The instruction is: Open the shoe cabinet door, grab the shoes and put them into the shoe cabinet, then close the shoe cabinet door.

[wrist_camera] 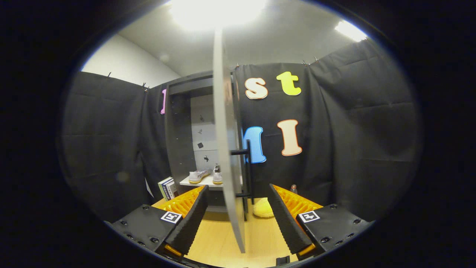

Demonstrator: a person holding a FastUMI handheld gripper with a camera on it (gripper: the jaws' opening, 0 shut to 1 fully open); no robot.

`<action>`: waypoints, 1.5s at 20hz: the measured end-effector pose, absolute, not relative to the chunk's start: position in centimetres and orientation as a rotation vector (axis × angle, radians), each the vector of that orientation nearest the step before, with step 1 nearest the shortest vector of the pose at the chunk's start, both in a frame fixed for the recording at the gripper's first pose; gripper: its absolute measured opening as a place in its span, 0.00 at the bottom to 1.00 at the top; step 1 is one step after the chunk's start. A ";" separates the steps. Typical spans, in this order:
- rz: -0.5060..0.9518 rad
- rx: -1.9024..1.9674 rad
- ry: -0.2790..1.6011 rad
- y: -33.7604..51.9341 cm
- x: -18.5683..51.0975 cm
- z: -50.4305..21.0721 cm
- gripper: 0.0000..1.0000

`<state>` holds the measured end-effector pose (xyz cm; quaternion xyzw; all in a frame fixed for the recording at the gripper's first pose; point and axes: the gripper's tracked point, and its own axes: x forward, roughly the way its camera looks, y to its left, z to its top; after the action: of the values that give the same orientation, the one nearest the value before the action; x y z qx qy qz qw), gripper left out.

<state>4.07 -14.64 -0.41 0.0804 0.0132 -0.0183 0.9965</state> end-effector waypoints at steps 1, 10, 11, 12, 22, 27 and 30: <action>-0.048 0.162 0.013 -16.6 4.8 -0.2 0.98; 0.007 0.211 0.046 -23.3 11.0 -3.4 0.98; 0.009 0.199 0.074 -23.3 11.6 -4.2 0.98; 0.013 0.187 0.090 -23.2 12.2 -4.8 0.98; -0.037 0.124 0.036 -21.0 14.6 -2.4 0.98; -0.136 0.042 0.022 -21.3 13.7 -1.8 0.97; -0.174 0.029 0.033 -20.6 13.3 -1.7 0.96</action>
<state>13.29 -20.63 -1.67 0.0145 0.0166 -0.0870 0.9960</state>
